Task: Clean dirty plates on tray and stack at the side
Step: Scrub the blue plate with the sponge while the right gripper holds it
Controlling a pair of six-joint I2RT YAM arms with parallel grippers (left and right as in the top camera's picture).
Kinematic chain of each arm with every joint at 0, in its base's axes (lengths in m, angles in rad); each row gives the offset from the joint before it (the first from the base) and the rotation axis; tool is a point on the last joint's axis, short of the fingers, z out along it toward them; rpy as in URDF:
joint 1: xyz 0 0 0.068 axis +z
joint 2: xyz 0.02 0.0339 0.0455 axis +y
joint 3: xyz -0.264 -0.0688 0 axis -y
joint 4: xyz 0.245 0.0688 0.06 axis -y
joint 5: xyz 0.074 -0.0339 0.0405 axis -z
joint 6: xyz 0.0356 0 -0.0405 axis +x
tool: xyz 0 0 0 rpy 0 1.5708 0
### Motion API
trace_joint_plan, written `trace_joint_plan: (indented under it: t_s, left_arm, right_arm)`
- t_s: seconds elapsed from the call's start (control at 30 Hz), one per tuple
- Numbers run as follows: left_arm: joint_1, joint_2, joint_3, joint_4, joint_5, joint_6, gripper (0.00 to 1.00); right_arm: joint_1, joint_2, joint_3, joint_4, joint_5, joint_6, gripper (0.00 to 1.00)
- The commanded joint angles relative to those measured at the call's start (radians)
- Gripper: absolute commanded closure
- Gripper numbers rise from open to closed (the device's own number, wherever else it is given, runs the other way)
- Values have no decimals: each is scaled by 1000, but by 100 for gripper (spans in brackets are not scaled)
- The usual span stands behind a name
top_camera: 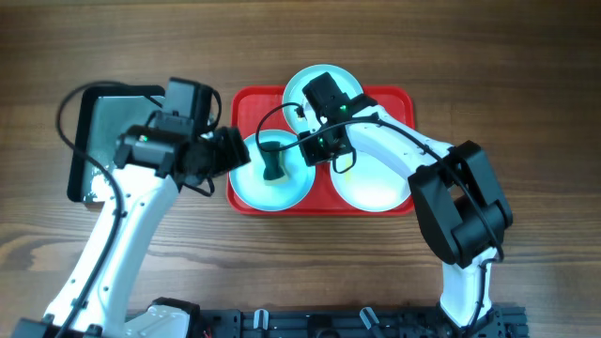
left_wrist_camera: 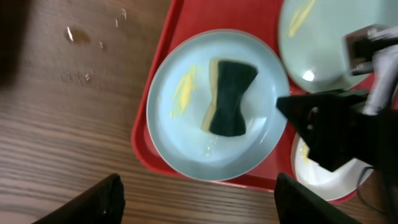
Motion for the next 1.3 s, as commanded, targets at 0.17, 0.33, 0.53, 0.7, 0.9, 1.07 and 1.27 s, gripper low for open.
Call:
trace_joint_plan:
  t_s: [0.17, 0.33, 0.53, 0.7, 0.9, 1.07, 1.27]
  left_arm:
    - [4, 10, -202, 211, 136, 6, 48]
    - [-22, 34, -308, 446, 147, 6, 40]
    - [-82, 145, -329, 592, 154, 2, 41]
    - [-111, 233, -329, 689, 153, -27, 44]
    - [-112, 264, -329, 706, 93, -27, 46]
    - [-112, 312, -329, 731, 93, -27, 49]
    - [-112, 339, -329, 760, 69, -26, 57]
  right_arm:
    - [-3, 12, -3, 14, -30, 25, 94]
    - [-3, 12, -3, 14, -30, 28, 94]
    - [-3, 12, -3, 14, -30, 28, 94]
    - [-3, 12, -3, 11, -29, 27, 94]
    - [-3, 12, -3, 11, -29, 27, 94]
    - [-3, 12, -3, 11, -29, 27, 94]
    - [-3, 12, -3, 7, -29, 27, 94]
